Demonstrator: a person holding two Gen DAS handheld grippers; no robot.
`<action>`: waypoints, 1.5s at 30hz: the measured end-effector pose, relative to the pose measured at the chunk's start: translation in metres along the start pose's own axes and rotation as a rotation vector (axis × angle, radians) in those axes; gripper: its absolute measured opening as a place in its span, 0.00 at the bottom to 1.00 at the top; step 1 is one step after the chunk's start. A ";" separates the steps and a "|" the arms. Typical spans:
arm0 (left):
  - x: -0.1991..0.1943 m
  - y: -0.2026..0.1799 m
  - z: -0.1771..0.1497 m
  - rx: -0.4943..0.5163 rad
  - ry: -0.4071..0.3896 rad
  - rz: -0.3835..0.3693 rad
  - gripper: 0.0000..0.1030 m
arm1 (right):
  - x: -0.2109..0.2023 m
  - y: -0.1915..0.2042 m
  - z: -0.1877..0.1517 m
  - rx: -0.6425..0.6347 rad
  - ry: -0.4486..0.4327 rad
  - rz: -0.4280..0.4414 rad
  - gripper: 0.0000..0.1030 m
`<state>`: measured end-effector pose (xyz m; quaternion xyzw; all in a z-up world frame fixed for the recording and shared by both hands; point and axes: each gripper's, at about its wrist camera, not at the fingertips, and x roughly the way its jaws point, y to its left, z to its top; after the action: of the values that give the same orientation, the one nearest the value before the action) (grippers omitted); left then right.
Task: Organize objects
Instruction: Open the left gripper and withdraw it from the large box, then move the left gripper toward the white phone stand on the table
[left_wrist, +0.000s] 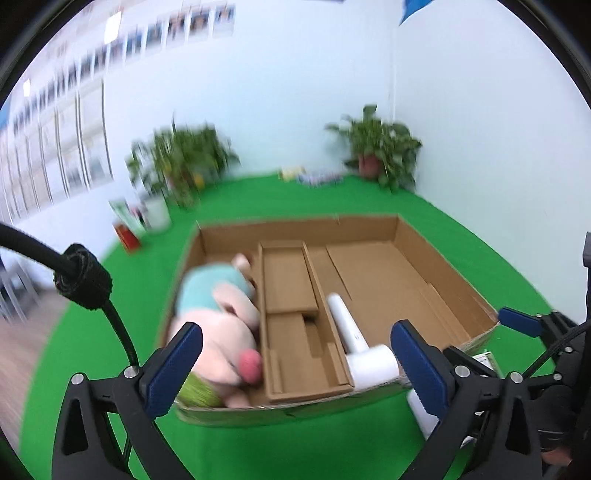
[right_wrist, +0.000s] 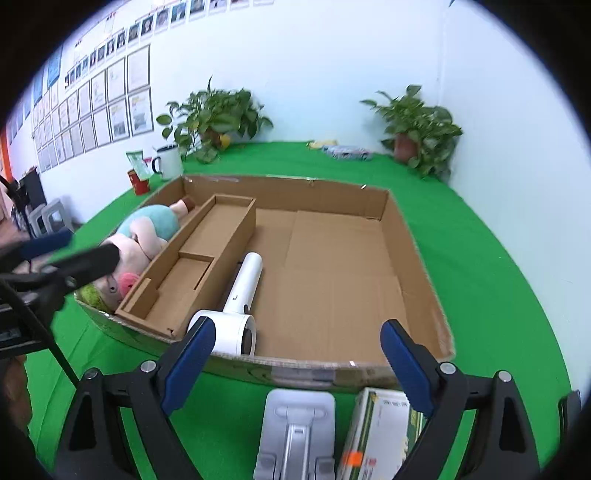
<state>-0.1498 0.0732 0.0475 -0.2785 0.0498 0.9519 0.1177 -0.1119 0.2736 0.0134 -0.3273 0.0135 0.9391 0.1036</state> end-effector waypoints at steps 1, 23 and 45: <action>-0.008 -0.001 0.000 0.014 -0.012 0.009 0.99 | -0.005 -0.001 -0.002 0.005 -0.008 -0.006 0.88; -0.040 -0.002 -0.029 -0.070 -0.004 -0.067 0.99 | -0.038 -0.004 -0.025 -0.005 -0.072 0.020 0.88; 0.061 -0.007 -0.095 -0.238 0.428 -0.553 0.91 | -0.013 -0.001 -0.117 -0.046 0.150 0.277 0.88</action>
<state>-0.1487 0.0767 -0.0652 -0.4861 -0.1150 0.8035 0.3240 -0.0302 0.2608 -0.0709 -0.3940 0.0448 0.9173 -0.0357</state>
